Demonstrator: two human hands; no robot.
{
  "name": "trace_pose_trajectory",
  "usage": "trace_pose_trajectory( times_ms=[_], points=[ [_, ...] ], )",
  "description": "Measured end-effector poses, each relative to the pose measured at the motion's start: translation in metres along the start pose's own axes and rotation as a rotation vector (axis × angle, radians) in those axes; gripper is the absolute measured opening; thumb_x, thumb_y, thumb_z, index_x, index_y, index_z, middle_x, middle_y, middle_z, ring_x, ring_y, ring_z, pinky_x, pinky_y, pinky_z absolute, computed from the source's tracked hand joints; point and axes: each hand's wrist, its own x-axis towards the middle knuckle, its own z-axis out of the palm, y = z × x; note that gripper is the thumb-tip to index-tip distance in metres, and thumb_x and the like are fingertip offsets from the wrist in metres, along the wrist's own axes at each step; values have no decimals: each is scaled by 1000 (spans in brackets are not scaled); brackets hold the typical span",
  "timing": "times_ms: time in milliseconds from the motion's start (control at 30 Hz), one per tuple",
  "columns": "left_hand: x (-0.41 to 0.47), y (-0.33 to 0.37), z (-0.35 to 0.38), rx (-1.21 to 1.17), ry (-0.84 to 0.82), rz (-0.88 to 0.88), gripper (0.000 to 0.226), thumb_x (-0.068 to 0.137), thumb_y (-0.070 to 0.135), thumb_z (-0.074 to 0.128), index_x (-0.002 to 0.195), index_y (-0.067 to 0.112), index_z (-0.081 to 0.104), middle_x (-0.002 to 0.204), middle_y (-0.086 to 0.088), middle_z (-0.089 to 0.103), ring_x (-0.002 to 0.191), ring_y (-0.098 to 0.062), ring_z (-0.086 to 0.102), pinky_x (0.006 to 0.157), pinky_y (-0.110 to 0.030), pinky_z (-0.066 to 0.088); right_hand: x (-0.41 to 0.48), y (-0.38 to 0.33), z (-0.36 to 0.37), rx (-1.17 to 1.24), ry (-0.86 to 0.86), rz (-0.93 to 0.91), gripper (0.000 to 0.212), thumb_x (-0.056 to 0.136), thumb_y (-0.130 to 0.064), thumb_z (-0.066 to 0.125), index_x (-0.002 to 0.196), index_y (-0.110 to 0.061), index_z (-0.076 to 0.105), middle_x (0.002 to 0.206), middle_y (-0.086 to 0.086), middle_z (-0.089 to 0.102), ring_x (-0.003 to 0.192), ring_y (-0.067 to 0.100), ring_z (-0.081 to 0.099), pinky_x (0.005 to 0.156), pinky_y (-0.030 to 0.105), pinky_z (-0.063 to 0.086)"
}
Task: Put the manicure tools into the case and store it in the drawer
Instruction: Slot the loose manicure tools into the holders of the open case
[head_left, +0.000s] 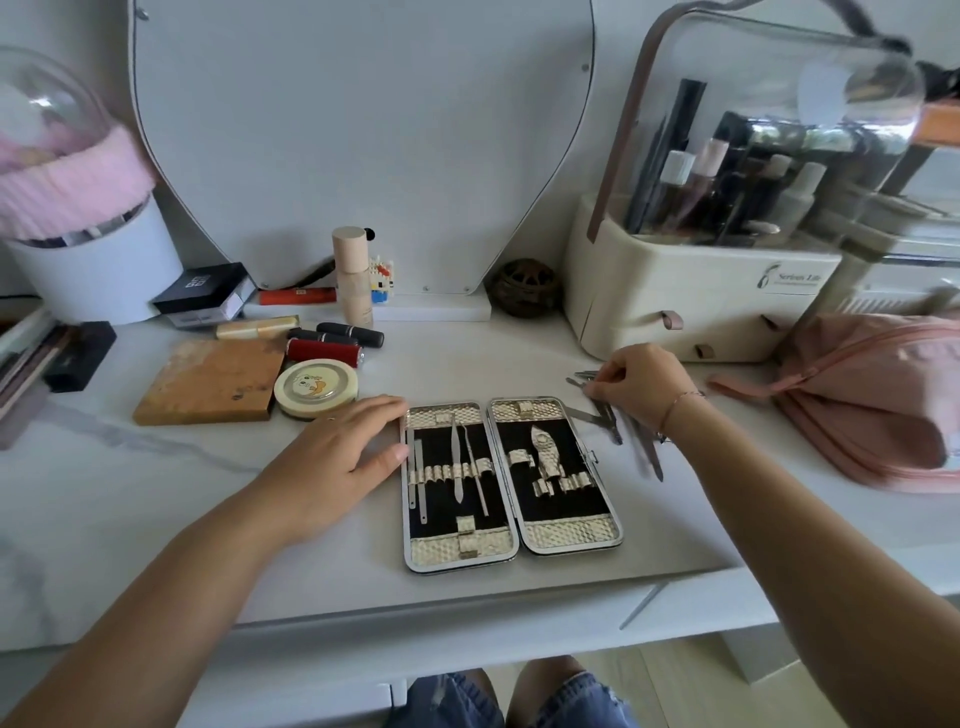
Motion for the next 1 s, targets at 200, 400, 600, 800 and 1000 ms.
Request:
trace_pose_trajectory(
  times_ms=[200,400,600,800,1000],
  points=[
    [1,-2,0,0,-8,-4,50,92,41,43,140,28,34,145,14,33,125,9,22,102,-14,15,4,-1,-2,-22,-55,22,19,80,-22,69,67,-7,69,78,13,69,70,18,56,62,28,44],
    [1,-1,0,2,-14,-3,51,91,41,42,140,29,33,146,14,32,128,6,22,104,-15,15,3,-2,-9,147,-72,8,21,83,-24,67,72,-6,67,63,4,59,57,13,48,54,22,38],
    [1,-3,0,5,-23,-36,53,91,46,42,140,28,33,147,10,32,135,-5,25,107,-19,17,-21,-62,2,893,-368,3,7,83,0,63,89,-1,63,65,8,63,44,4,56,45,11,47],
    [3,-3,1,21,-23,-37,56,90,51,39,140,25,35,147,5,35,135,-9,29,110,-25,21,-28,-107,34,941,-484,-19,25,83,3,63,106,-4,57,55,6,64,47,10,63,46,17,52],
    [3,-3,1,20,-27,-37,52,92,44,43,140,24,35,147,3,35,136,-10,29,112,-29,22,-28,-114,42,883,-472,-62,19,84,1,62,102,-5,60,57,7,64,48,12,64,47,19,53]
  ],
)
